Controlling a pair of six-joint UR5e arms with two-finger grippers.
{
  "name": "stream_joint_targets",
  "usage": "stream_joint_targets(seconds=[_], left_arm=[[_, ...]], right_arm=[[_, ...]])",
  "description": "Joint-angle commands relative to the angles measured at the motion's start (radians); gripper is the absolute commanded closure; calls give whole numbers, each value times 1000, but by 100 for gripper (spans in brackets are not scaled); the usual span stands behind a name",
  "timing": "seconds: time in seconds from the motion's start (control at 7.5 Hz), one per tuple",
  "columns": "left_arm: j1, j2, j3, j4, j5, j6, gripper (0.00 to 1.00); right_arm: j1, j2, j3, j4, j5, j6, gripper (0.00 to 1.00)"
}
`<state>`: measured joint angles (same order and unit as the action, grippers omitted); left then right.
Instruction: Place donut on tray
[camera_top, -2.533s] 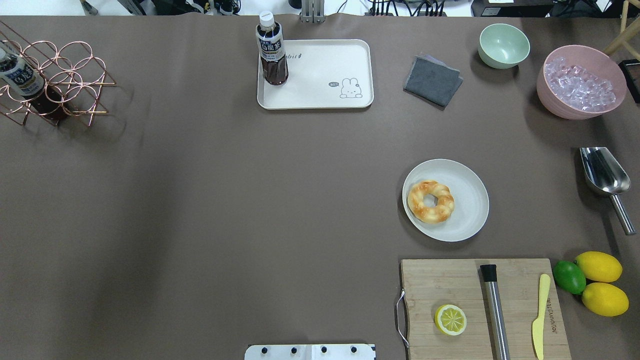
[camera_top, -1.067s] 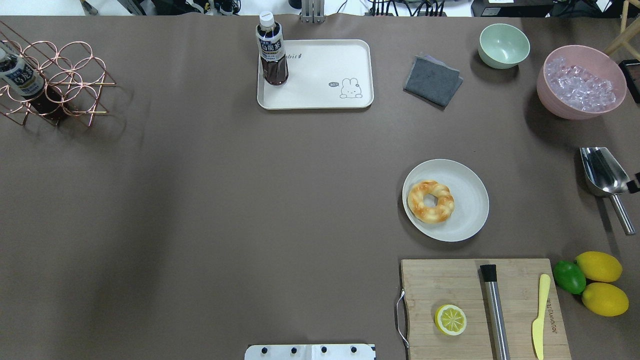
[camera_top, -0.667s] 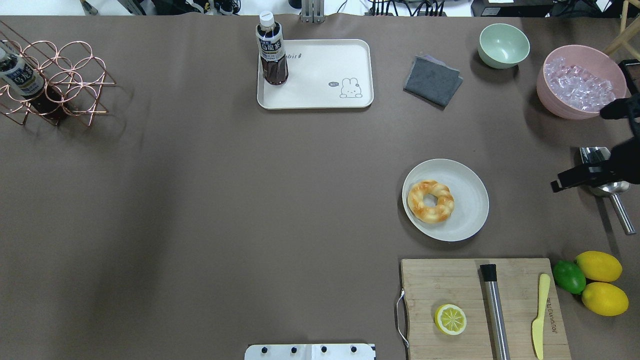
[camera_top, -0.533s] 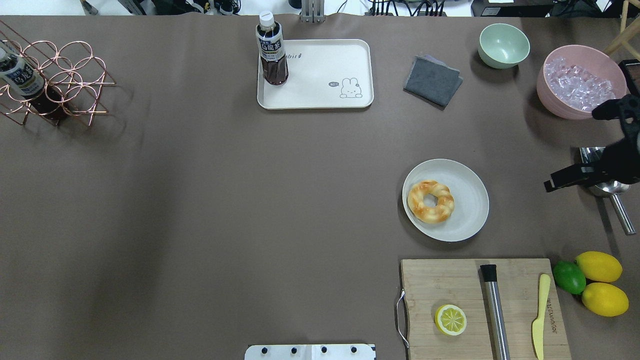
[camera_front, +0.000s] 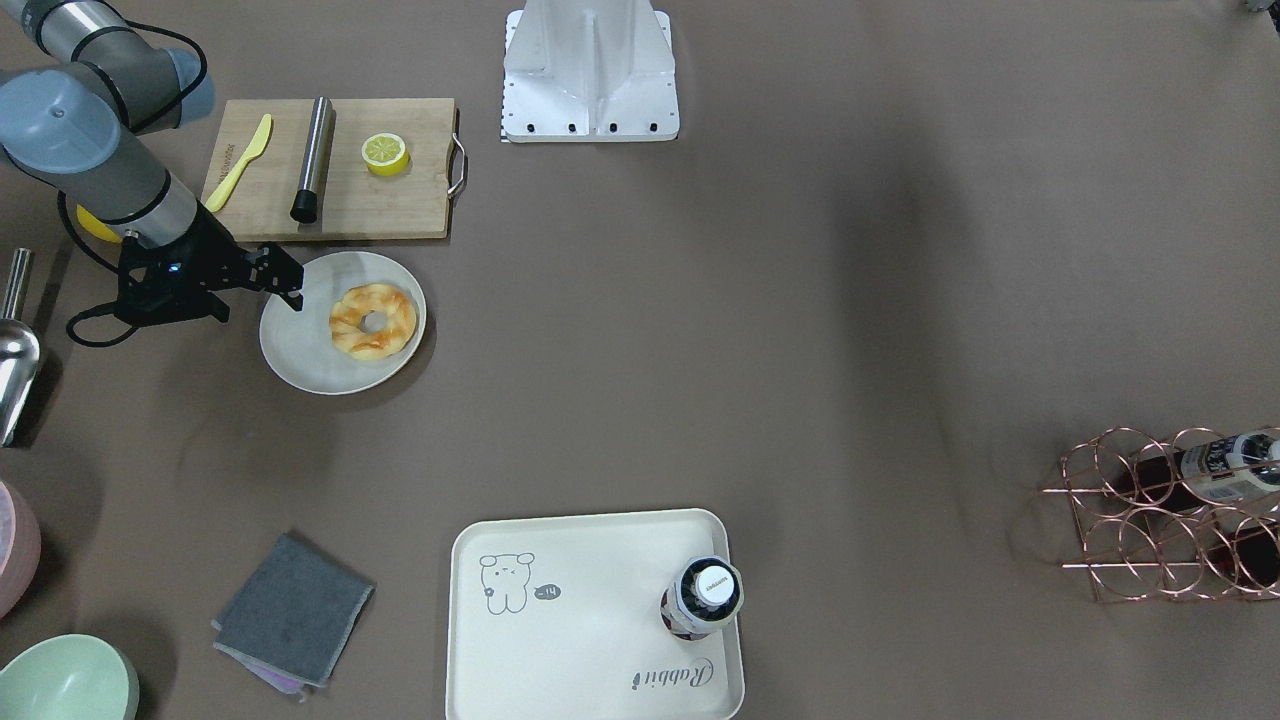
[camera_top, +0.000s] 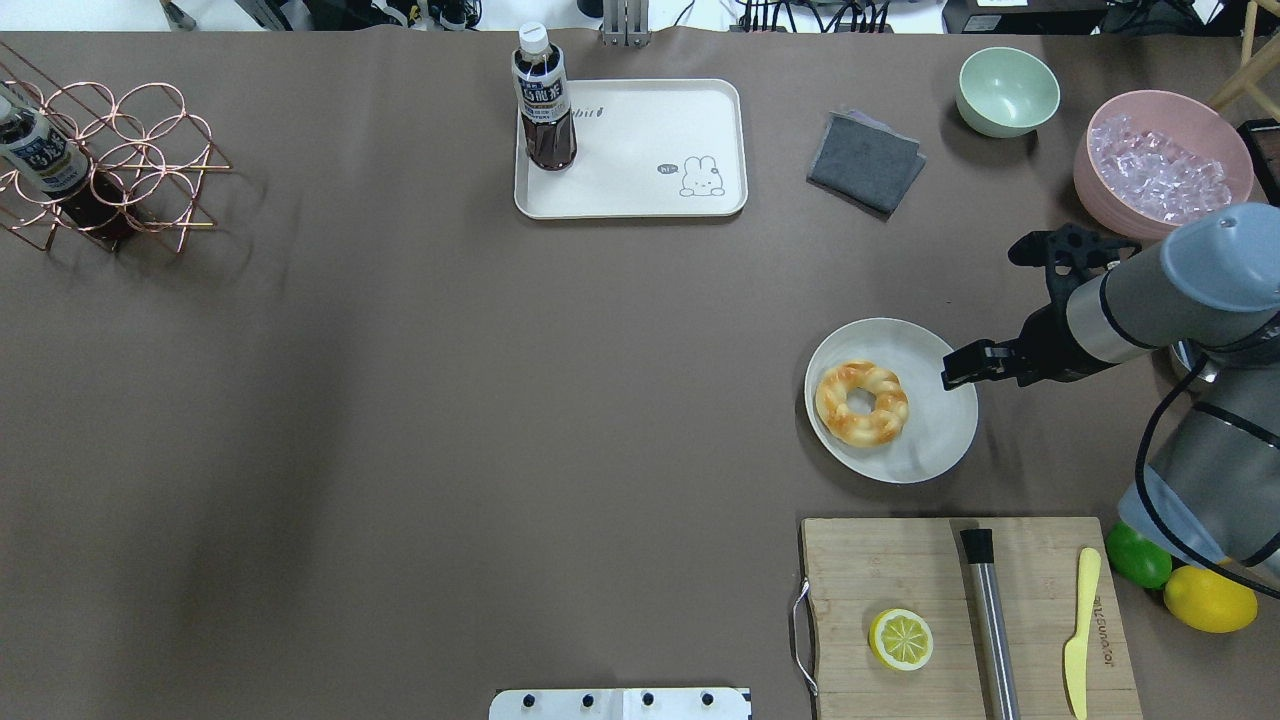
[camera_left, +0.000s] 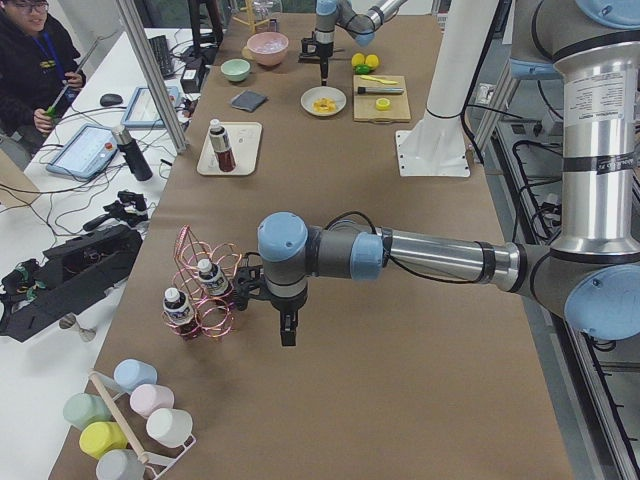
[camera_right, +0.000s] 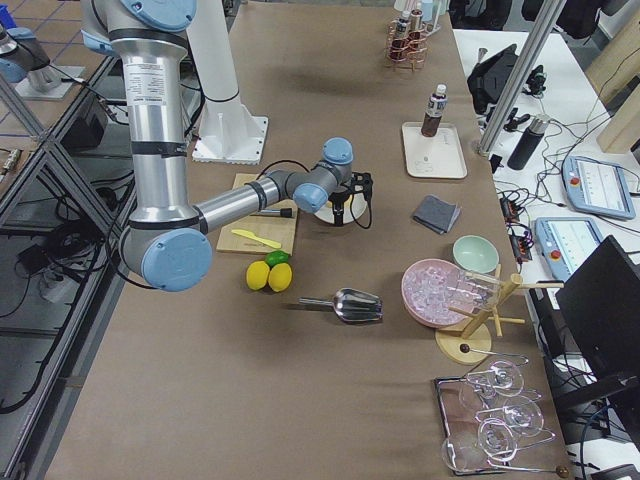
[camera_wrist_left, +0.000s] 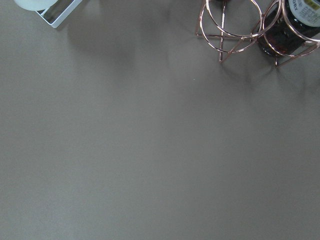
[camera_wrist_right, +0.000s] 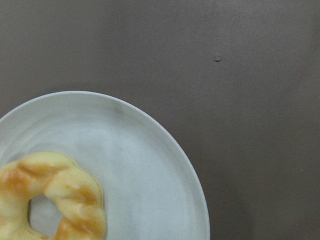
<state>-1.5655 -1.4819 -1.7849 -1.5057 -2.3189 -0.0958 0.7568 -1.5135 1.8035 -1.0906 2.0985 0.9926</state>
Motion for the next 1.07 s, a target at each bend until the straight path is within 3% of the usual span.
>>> stream_joint_targets(seconds=[0.0,0.13,0.27,0.4,0.53,0.93], left_arm=[[-1,-3,2,1,0,-1,2],[-1,-1,2,1,-2,1,2],[-1,0,4,1,-2,1,2],[1,0,4,1,-2,1,2],[1,2,7,1,-2,1,2],[1,0,7,-1,-2,1,2]], right_arm=[[-36,3,-100,160,-21,67,4],[-37,3,-108,170,-21,77,10],[-37,3,-107,170,-23,77,22],[-37,3,-99,170,-21,102,54],[-37,3,-96,170,-17,122,99],[-36,3,-60,170,-11,124,100]])
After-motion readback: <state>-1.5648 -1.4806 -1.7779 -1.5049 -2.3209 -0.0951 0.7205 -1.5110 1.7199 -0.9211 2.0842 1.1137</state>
